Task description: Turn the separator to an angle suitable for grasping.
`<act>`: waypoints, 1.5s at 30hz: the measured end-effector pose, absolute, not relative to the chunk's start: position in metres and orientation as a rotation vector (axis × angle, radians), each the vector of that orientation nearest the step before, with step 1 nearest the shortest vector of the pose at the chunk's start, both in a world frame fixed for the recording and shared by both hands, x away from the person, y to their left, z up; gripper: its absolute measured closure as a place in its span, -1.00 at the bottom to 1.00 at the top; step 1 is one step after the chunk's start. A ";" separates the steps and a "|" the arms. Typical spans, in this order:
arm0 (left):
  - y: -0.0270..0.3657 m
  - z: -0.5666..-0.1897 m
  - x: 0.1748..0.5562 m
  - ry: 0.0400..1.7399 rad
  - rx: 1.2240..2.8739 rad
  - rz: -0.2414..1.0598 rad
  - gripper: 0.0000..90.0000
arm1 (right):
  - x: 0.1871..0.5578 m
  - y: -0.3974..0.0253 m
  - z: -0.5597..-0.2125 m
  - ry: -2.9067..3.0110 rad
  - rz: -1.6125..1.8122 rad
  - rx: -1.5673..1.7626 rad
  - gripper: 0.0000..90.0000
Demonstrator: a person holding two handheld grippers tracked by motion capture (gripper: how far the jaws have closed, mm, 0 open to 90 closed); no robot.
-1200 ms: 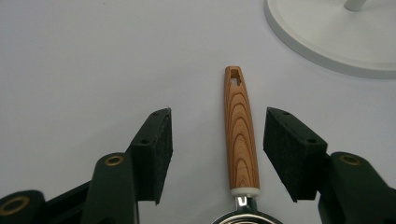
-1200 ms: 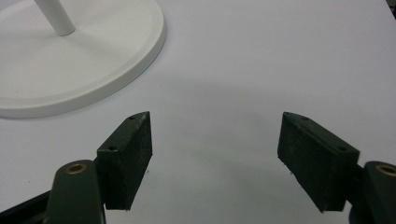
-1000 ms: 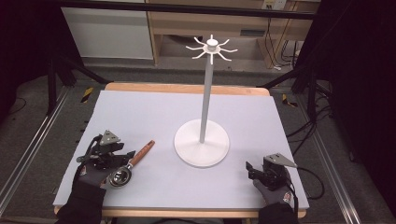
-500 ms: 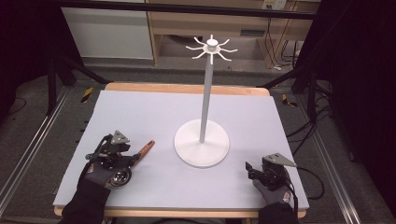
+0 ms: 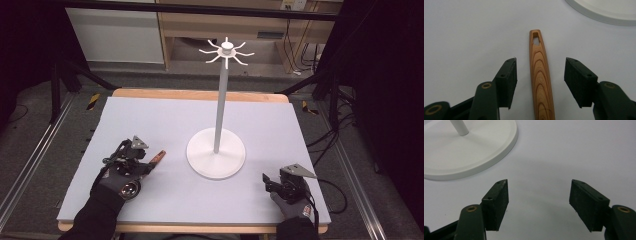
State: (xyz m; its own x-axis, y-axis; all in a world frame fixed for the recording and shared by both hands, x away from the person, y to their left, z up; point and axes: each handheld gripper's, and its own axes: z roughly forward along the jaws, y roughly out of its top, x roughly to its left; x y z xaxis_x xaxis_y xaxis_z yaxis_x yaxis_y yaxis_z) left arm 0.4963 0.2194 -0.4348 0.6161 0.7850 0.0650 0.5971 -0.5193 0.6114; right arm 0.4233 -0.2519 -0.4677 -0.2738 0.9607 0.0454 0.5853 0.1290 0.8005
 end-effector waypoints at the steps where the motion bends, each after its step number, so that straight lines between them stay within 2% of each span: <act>1: 0.218 -0.439 0.498 1.095 2.298 0.449 -0.01 | 0.424 -0.252 -0.468 1.926 1.003 1.482 -0.28; 13: 0.211 -0.455 0.505 1.133 2.365 0.445 0.11 | 0.424 -0.251 -0.470 1.949 0.995 1.483 -0.24; 24: 0.214 -0.459 0.509 1.156 2.362 0.392 0.41 | 0.425 -0.251 -0.470 1.962 0.994 1.479 -0.22; 31: 0.213 -0.458 0.510 1.181 2.360 0.373 0.46 | 0.425 -0.251 -0.470 1.973 1.002 1.483 -0.21; 45: 0.211 -0.455 0.504 1.126 2.431 0.352 0.48 | 0.425 -0.250 -0.470 1.978 1.001 1.477 -0.20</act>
State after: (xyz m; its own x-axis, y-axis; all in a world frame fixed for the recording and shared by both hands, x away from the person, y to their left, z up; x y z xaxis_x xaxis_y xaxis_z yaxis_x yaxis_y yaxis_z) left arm 0.5042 0.2110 -0.4549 0.6367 0.7698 0.0460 0.6589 -0.5740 0.4862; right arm 0.4249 -0.2505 -0.4702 -0.3080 0.9500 0.0523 0.6045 0.1530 0.7818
